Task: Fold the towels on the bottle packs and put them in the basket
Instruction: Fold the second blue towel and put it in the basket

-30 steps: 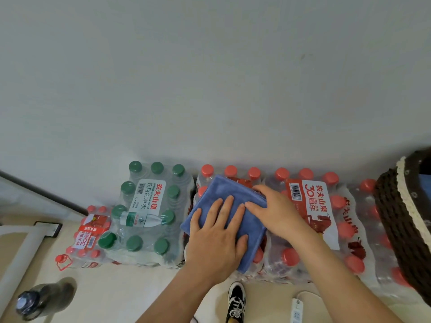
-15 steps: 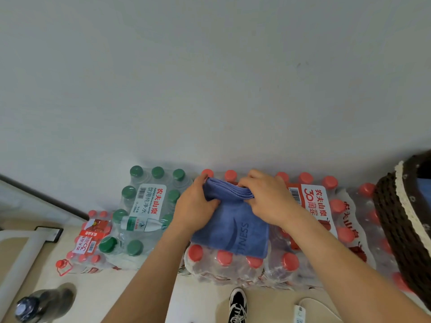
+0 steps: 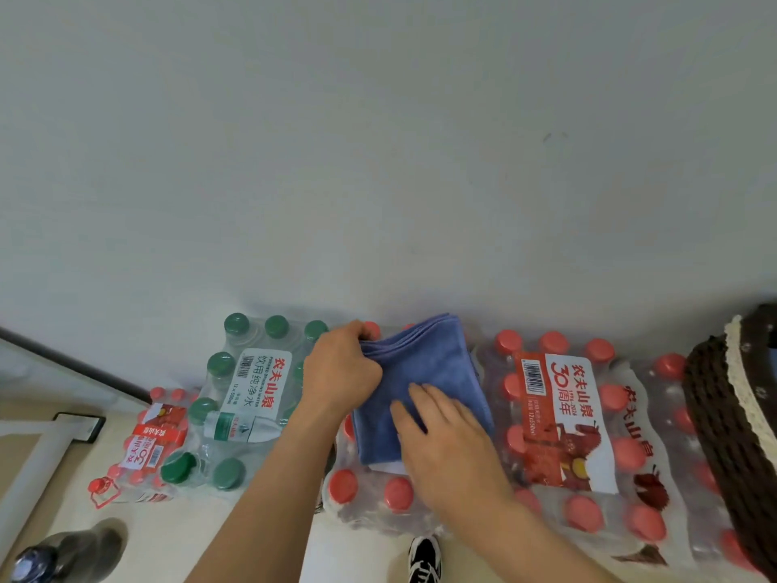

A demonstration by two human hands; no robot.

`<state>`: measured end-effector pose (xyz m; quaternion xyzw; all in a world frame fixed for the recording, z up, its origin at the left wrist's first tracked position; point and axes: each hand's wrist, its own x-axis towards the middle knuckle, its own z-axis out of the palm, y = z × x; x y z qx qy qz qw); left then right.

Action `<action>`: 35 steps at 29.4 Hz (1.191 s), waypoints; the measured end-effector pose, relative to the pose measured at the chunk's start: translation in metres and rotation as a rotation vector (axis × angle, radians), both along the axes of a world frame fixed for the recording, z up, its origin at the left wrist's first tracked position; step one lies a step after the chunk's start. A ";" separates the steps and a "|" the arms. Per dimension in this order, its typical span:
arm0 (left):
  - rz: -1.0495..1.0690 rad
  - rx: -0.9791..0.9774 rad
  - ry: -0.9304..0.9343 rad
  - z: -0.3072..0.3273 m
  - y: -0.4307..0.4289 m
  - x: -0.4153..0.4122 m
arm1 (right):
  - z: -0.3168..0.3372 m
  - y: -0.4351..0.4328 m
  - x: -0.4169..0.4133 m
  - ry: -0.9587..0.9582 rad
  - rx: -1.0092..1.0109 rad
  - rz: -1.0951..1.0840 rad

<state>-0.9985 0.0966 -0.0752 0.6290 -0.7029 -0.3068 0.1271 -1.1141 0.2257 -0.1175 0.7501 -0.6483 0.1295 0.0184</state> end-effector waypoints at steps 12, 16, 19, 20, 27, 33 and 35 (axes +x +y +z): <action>-0.474 -0.186 -0.032 0.017 0.007 -0.011 | 0.023 -0.011 -0.019 -0.631 0.240 -0.136; -0.394 -0.505 0.058 -0.005 0.050 0.005 | 0.035 -0.027 -0.042 -1.300 0.453 -0.410; -0.421 -0.621 0.030 -0.015 0.065 0.010 | 0.049 -0.035 -0.054 -1.721 0.542 -0.598; -0.448 -0.643 0.018 -0.017 0.067 0.012 | 0.053 -0.036 -0.056 -1.750 0.565 -0.623; -0.621 -0.622 -0.019 -0.021 0.074 0.019 | 0.055 -0.047 -0.054 -1.486 0.560 -0.646; -0.563 -0.517 0.129 -0.023 0.067 0.028 | 0.050 -0.032 -0.067 -1.455 0.602 -0.357; -0.569 -0.488 0.102 -0.021 0.068 0.027 | 0.051 -0.029 -0.068 -1.360 0.590 -0.315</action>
